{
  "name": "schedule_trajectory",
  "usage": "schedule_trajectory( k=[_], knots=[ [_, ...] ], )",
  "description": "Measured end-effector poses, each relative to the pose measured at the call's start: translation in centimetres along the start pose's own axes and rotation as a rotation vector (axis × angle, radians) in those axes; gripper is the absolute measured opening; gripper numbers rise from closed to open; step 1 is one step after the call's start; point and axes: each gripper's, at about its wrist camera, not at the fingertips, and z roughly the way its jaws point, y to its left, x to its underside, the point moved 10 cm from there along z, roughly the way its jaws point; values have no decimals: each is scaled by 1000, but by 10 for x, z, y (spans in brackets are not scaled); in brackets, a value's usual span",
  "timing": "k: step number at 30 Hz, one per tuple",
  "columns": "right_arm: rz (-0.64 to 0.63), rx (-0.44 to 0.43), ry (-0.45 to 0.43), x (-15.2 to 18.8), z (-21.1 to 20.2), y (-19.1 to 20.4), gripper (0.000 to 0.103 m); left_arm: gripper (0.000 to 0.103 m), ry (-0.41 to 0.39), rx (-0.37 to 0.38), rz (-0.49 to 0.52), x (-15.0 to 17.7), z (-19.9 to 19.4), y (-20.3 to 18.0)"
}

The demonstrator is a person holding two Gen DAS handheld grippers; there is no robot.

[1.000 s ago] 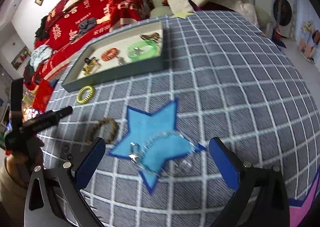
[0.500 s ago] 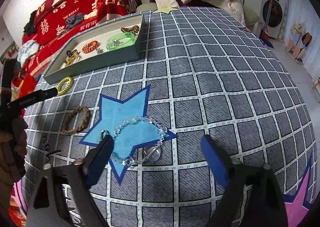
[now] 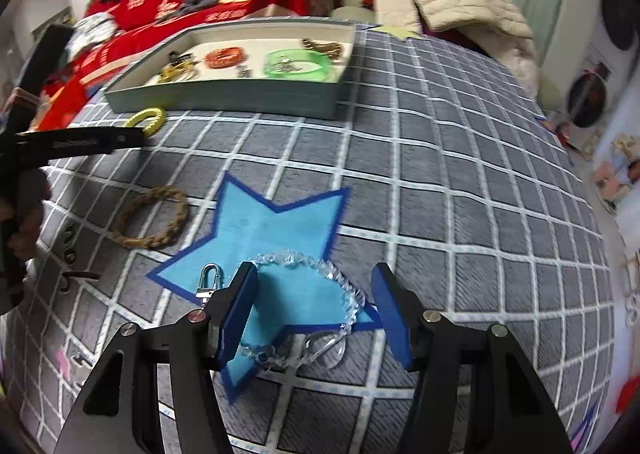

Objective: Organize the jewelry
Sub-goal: 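Grasp the yellow coil with the left tool while the right tool grasps the crystal bracelet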

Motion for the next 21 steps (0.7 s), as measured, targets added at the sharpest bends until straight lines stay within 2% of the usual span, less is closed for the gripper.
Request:
schedule_trajectory(
  k=[1,5,7,8,9,12,21],
  knots=[
    [-10,-9,5,0,0,1,58,101,-3,7,5,0,-1,-3],
    [-39,-35,24,0,-2,8,45,85,-10,29,38,-4,-4,-10],
    [-40,-36,31,-2,-1,10,23,78,-13,40,53,-5,-5,-16],
    [-36,-35,33,-3,0,11,17,71,-17,43,58,-5,-6,-17],
    [-25,-33,36,-3,0,11,12,69,-20,41,64,-5,-7,-17],
    [-12,-22,33,-2,-1,12,13,58,-30,55,87,-4,-10,-20],
    [62,-28,-67,-16,-34,6,12,54,-60,103,76,2,-28,-13]
  ],
)
